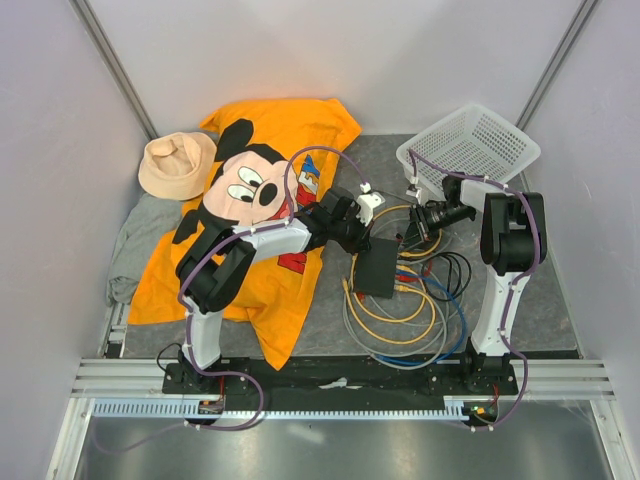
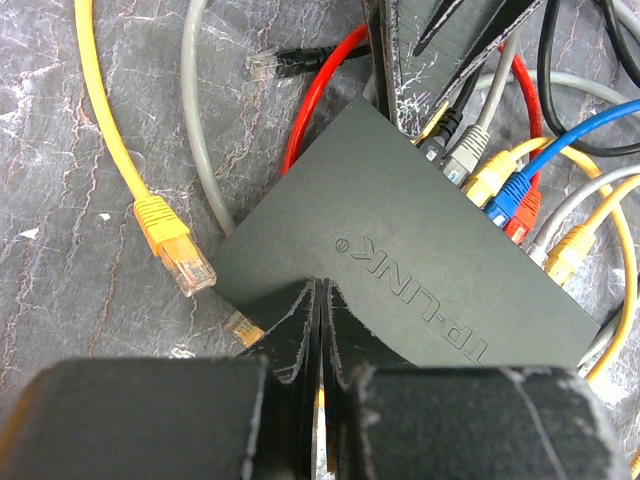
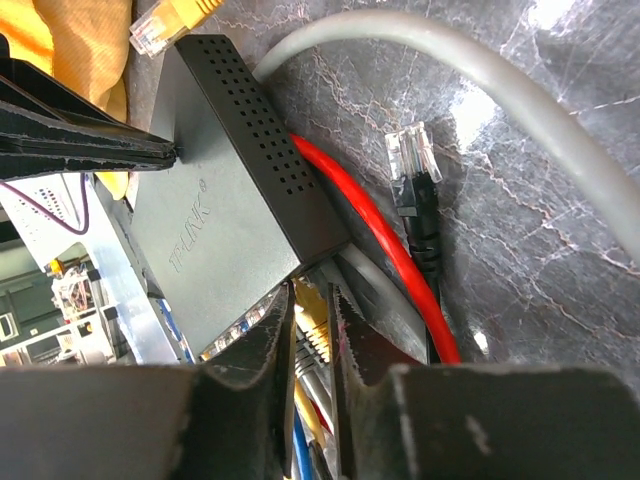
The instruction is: Pull the plug from the switch port
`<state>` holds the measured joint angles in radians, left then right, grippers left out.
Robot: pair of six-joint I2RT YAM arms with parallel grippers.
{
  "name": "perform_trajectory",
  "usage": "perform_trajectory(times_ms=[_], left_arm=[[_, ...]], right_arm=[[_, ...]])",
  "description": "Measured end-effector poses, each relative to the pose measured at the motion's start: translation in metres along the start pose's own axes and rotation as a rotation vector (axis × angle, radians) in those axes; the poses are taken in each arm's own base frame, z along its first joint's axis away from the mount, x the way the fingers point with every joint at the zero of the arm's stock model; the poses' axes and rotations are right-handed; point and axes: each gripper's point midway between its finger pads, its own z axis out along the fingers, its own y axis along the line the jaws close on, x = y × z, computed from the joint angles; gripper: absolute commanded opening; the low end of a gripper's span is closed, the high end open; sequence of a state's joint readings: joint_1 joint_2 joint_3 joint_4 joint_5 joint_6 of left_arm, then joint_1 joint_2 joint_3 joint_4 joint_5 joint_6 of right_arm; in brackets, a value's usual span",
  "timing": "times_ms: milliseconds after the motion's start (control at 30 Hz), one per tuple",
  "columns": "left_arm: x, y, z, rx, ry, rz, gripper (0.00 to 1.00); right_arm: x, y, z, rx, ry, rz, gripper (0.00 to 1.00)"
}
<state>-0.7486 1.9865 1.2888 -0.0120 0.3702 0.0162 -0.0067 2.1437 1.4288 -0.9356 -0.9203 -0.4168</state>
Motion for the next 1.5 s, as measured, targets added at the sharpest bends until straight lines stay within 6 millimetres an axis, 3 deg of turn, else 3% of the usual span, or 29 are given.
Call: perform_trajectory(times_ms=[200, 400, 1500], left_arm=[[0.0000, 0.0000, 0.0000, 0.000, 0.000, 0.000, 0.04], [0.0000, 0.0000, 0.0000, 0.000, 0.000, 0.000, 0.03], [-0.0006, -0.0001, 0.0000, 0.000, -0.001, 0.001, 0.03]], right_arm=[[-0.0002, 0.0000, 0.0001, -0.002, -0.001, -0.011, 0.04], [-0.0004, 0.0003, 0.0000, 0.002, 0.001, -0.031, 0.00], [-0.0017, 0.0029, -0.0012, 0.197, 0.044, -0.249, 0.00]])
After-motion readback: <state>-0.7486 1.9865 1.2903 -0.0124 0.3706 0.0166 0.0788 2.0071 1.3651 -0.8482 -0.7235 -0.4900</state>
